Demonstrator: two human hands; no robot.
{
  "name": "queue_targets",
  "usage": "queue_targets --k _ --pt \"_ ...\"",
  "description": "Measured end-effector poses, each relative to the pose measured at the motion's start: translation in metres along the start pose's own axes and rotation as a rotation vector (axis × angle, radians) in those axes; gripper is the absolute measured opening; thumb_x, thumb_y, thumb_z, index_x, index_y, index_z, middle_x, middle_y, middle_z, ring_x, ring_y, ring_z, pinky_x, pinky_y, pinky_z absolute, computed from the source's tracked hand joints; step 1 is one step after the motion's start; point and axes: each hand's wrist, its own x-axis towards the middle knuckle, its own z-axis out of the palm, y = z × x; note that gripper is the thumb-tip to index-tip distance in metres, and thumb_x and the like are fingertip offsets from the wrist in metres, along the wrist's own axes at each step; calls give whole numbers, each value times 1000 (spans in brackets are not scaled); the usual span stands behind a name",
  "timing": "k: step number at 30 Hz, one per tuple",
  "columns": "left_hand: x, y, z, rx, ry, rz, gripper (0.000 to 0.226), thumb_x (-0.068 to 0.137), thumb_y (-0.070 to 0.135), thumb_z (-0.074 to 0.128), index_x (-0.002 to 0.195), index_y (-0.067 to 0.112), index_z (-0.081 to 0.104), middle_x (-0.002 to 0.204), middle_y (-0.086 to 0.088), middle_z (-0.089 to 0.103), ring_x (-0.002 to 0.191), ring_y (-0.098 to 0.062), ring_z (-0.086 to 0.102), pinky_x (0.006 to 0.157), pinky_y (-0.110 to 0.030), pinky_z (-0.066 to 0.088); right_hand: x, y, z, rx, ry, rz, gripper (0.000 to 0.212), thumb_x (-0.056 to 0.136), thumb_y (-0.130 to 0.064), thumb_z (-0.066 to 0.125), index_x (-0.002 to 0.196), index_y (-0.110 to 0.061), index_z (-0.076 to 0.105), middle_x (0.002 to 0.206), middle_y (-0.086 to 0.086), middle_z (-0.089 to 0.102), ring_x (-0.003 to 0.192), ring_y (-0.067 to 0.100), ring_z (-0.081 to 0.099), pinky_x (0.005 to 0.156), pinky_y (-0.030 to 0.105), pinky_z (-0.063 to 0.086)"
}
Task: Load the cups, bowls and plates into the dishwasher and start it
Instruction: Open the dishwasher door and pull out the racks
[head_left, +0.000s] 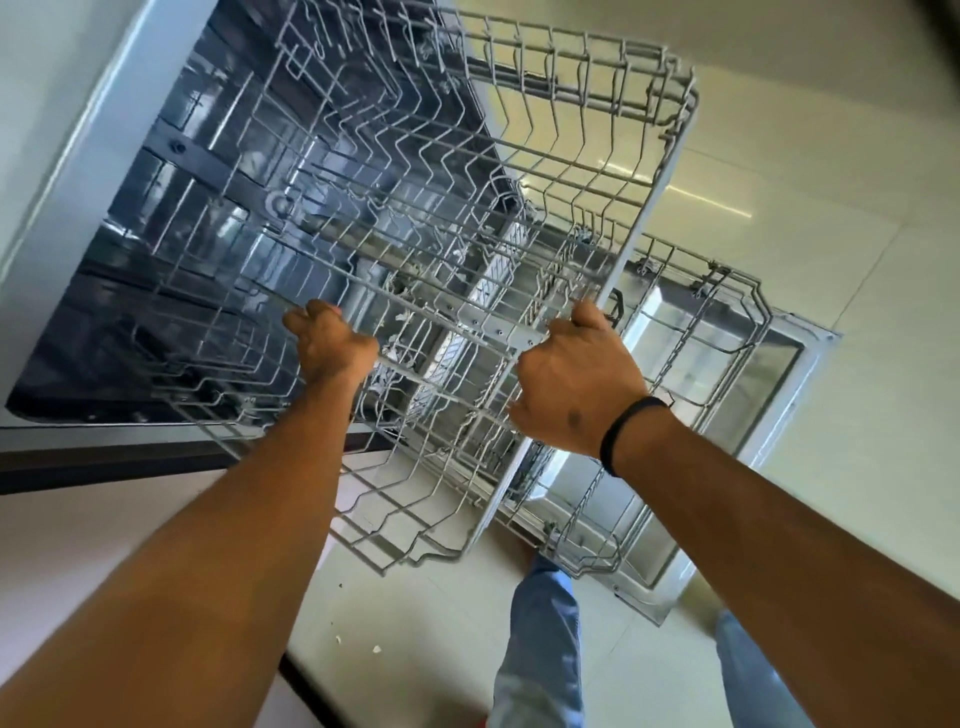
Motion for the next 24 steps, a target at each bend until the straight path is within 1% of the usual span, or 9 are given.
queue_targets --k 4,7,12,14,16,18,20,21,24 --pt "-16 2 9 5 24 12 45 79 0 77 115 12 52 140 -21 34 89 -31 64 66 -38 63 -15 6 4 19 -17 18 36 94 -41 45 63 -22 45 61 -7 51 69 13 40 102 39 25" --pt "-34 1 18 -22 31 29 49 76 2 81 114 12 52 138 -20 35 87 -28 63 65 -39 63 -32 13 7 11 -23 40 36 93 -38 44 62 -22 46 60 -7 51 72 15 44 97 38 24" --pt "-64 8 26 30 15 31 49 75 4 80 115 12 53 147 -24 32 93 -30 63 65 -38 63 -58 23 8 -9 -54 76 34 90 -34 45 58 -21 44 58 -5 47 62 11 33 96 36 24" --pt "-76 10 28 59 3 40 51 77 7 81 119 11 53 145 -24 34 89 -27 60 65 -33 61 -66 27 8 -6 -84 90 33 89 -32 48 58 -21 44 58 -5 48 61 11 35 98 37 25" --pt "-89 12 32 59 -4 51 53 77 10 82 122 9 53 145 -23 33 90 -25 59 62 -27 57 -75 31 9 -17 -120 106 31 87 -28 51 57 -21 43 56 -5 49 61 12 38 99 38 25" --pt "-103 15 36 46 -10 51 57 80 12 81 128 8 52 150 -23 28 92 -23 56 56 -19 46 -85 34 11 -36 -148 128 30 85 -26 52 57 -21 44 56 -5 49 60 13 39 99 39 24" --pt "-112 16 39 65 -6 57 60 83 15 79 134 7 49 158 -25 19 93 -20 51 55 -16 36 -92 37 13 -41 -158 139 29 86 -28 52 59 -21 46 58 -5 50 61 13 41 100 40 23" --pt "-113 14 39 74 -6 55 60 83 16 79 135 7 49 159 -25 17 96 -20 53 55 -17 37 -94 36 15 -31 -161 137 29 87 -30 52 59 -22 46 59 -6 51 62 13 41 101 40 24" --pt "-118 10 40 99 -1 72 58 82 18 79 132 8 51 159 -26 19 106 -33 61 62 -25 47 -103 28 22 -13 -183 125 31 89 -31 51 60 -22 46 60 -6 53 63 13 42 100 42 25"
